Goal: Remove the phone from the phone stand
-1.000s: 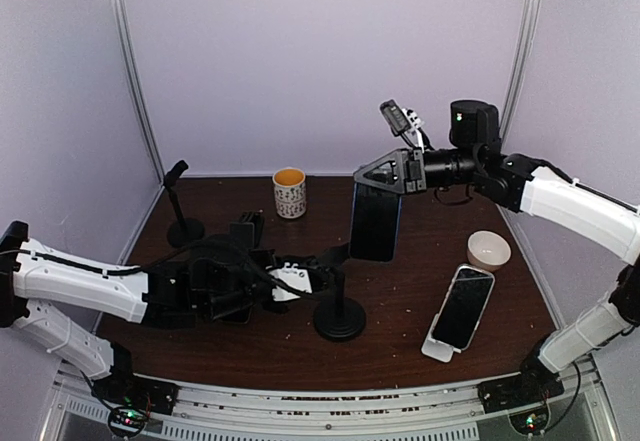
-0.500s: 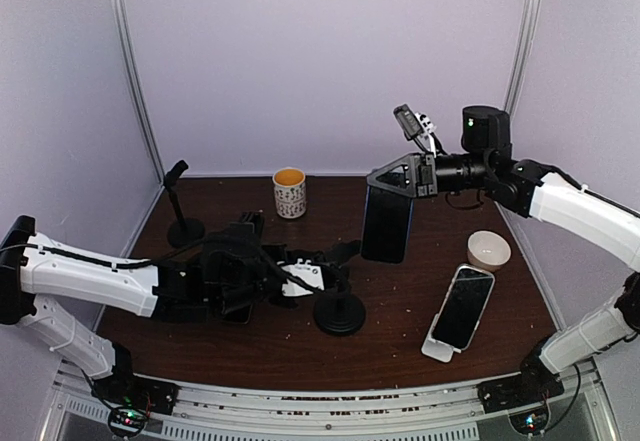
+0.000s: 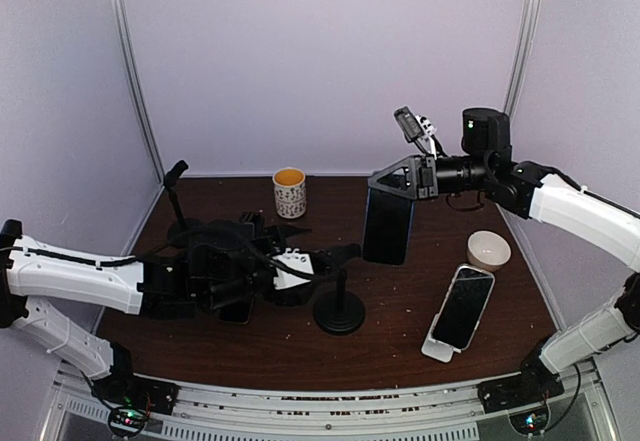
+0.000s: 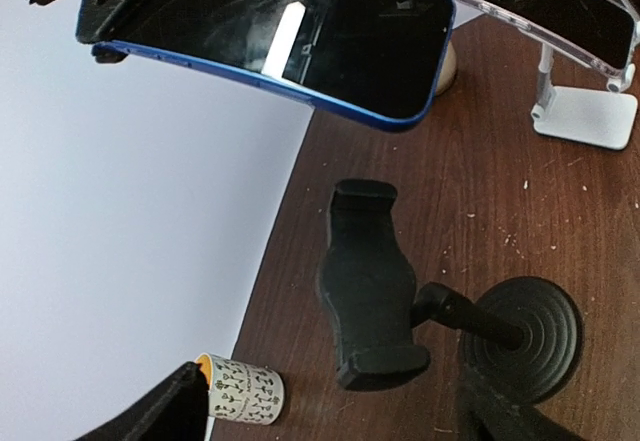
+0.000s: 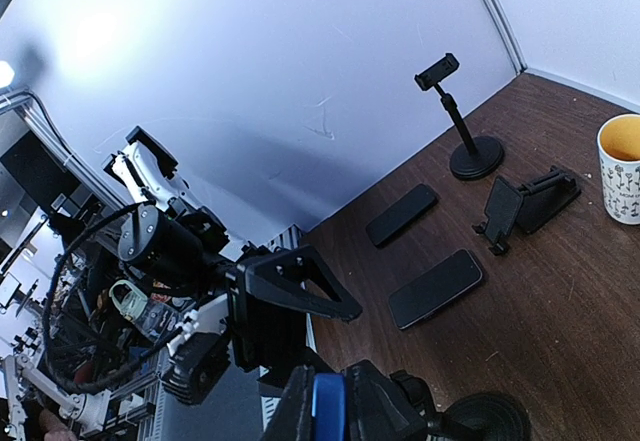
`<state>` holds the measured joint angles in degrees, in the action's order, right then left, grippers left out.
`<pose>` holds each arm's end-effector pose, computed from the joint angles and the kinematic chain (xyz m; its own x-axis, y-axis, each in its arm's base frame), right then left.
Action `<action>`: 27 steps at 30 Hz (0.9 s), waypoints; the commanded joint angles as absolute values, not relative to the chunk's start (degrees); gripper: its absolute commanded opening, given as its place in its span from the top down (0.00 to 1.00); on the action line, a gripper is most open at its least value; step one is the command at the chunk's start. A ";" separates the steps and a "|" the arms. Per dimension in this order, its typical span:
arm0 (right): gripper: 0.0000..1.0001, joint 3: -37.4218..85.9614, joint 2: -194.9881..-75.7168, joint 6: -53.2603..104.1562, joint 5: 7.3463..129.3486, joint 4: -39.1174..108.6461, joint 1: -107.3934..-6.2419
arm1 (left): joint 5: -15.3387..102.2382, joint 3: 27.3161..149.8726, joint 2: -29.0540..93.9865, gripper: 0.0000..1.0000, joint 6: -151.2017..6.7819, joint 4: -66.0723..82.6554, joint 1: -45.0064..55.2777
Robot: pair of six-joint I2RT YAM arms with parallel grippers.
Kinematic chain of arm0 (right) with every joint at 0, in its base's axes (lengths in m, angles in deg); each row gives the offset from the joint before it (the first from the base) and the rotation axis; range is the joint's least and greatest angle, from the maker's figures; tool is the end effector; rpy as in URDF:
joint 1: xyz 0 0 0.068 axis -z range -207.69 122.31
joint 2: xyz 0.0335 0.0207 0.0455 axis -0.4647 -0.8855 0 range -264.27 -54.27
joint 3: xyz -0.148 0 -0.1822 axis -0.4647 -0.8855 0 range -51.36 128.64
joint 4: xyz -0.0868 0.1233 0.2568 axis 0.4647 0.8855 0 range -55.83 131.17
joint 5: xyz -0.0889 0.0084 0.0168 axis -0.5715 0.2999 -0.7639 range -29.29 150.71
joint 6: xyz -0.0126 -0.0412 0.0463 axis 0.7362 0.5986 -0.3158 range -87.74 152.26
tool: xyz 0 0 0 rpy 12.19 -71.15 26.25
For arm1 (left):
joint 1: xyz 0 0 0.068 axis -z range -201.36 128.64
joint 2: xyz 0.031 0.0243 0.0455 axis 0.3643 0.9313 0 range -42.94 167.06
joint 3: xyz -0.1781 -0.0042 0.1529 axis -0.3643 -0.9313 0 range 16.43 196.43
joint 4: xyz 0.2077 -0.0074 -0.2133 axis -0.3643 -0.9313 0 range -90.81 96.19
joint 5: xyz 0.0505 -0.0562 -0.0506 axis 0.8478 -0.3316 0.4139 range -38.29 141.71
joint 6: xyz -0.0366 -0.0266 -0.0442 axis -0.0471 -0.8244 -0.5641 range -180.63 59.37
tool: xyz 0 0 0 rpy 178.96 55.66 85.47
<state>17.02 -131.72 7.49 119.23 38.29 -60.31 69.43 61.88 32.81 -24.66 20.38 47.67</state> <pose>0.2786 0.2276 0.3245 -0.5854 -0.1149 -0.8026 -0.8101 0.0443 0.5846 0.1410 -0.3265 0.2066 0.3807 0.5701 -0.7280 0.6935 0.3447 0.6326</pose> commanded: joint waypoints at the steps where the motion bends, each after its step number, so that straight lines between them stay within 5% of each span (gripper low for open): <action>1: 1.00 16.30 -129.56 7.52 120.38 35.17 -59.07 | 69.77 65.48 29.98 0.07 -29.38 15.23 47.37; 17: 1.00 12.17 -126.14 4.88 120.45 32.19 -49.54 | 71.16 83.44 42.93 0.03 -32.31 0.03 47.72; 27: 1.00 11.02 -126.51 3.33 121.39 29.76 -48.78 | 73.52 89.62 49.63 0.23 -31.71 -5.53 47.78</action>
<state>11.22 -127.70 4.73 120.15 34.07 -49.19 72.40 87.36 48.32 -31.64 -3.99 47.69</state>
